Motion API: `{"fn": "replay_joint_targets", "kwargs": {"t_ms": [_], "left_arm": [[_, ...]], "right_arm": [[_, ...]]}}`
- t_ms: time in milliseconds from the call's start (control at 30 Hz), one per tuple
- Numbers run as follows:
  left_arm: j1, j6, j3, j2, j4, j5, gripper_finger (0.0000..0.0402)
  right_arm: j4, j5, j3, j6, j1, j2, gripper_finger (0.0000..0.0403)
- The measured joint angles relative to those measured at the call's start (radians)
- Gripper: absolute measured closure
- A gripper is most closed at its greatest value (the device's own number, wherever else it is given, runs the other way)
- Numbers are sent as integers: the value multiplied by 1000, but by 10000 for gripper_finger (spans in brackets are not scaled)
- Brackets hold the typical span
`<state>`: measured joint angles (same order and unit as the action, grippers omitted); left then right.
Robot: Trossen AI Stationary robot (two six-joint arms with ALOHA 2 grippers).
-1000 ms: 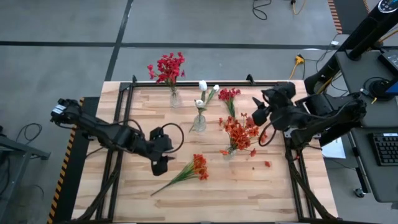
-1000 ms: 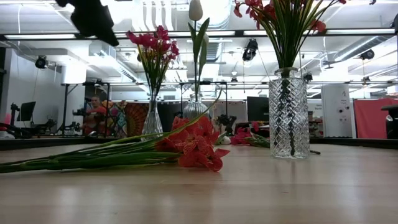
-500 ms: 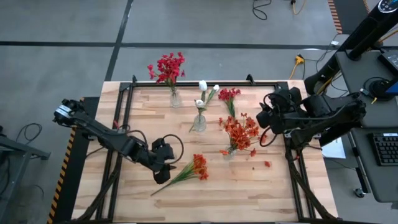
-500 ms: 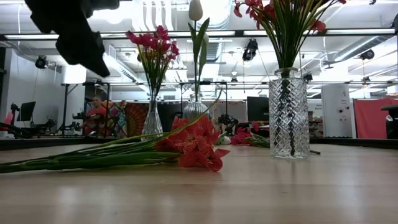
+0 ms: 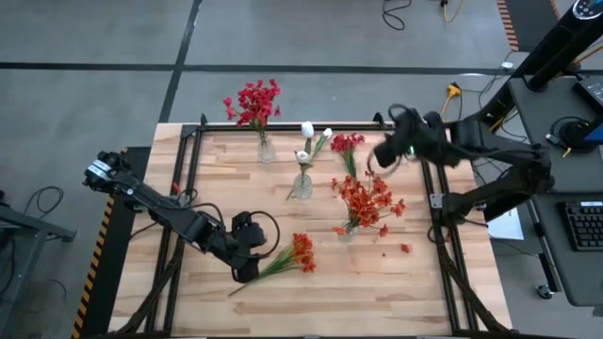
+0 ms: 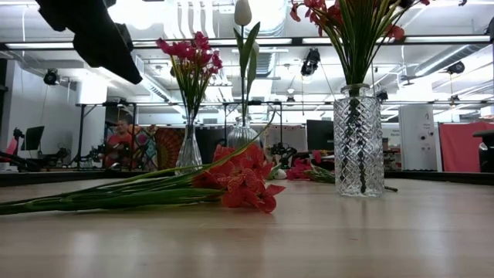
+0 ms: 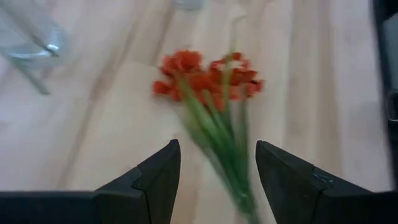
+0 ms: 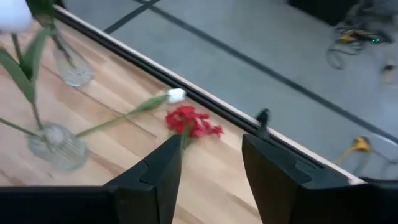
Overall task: Sort flowers into vase by color
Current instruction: Put the top center red sprig flower into the top left transparent glass vase
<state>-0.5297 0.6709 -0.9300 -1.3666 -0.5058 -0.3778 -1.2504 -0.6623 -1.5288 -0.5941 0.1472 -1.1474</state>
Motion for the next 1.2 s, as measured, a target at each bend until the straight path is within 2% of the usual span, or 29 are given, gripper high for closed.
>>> {"fn": "replay_joint_targets", "kwargs": {"t_ms": [100,200,333,467,600,833,1033,1200], "left_arm": [[0,-4,-4,7,-50,-69,209],[0,-14,-4,16,-86,-131,209],[0,-109,-4,26,-89,-94,209],[1,-267,0,37,-58,-59,209],[17,-373,9,56,-46,-73,210],[40,-471,11,97,-44,-88,209],[41,-479,45,142,-20,-111,209],[42,-541,128,208,148,-111,209]], "right_arm": [[75,141,0,113,147,-12,249],[71,250,1,178,308,-26,250],[72,397,14,252,488,-65,242],[82,508,38,313,594,-131,228],[107,577,79,364,628,-212,206],[185,707,159,423,632,-333,156],[300,737,276,432,632,-364,118],[485,816,402,478,629,-360,99]]}}
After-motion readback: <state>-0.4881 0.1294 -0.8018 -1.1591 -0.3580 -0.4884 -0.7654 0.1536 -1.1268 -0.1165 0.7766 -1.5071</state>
